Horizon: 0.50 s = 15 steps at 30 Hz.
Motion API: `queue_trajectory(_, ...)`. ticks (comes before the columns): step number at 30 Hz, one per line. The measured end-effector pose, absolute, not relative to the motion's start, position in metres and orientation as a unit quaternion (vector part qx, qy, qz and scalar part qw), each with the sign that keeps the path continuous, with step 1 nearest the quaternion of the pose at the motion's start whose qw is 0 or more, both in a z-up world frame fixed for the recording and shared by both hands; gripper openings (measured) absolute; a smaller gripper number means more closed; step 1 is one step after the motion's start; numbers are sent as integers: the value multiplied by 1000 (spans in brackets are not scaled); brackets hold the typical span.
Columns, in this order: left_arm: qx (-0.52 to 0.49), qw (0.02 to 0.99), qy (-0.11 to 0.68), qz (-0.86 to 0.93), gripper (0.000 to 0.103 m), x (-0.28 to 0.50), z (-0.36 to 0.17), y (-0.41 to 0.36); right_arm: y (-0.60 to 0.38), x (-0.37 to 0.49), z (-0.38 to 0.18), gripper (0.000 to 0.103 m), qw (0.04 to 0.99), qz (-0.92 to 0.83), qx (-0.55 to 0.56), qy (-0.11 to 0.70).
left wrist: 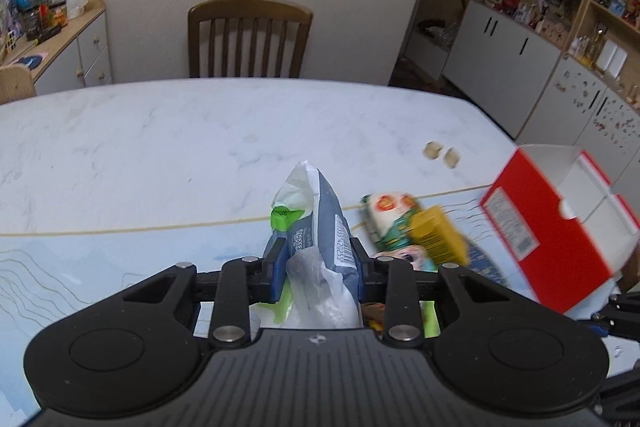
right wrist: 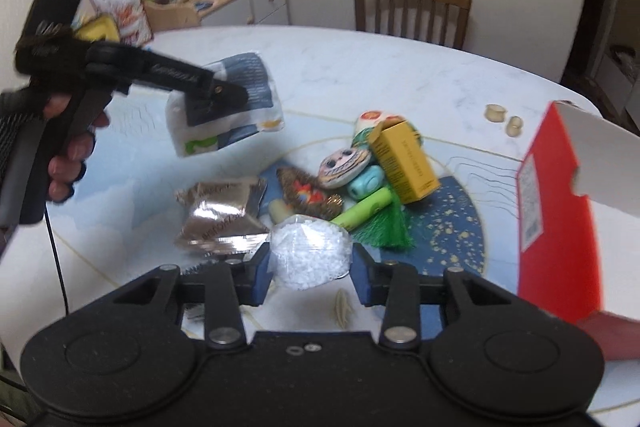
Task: Organize objects
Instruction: 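Carry the snack bag with the left gripper into the red box while the right gripper holds a clear bag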
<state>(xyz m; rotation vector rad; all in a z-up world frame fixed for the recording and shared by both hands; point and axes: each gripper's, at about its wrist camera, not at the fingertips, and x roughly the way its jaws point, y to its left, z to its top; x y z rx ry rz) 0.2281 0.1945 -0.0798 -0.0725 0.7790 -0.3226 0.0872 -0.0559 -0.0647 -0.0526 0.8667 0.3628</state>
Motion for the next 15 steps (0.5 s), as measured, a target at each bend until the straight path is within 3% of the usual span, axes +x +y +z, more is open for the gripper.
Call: queue_trajectory(15,-34,911,361,-196,31,197,-13,109,-169,76,-1,39,919,132,19,372)
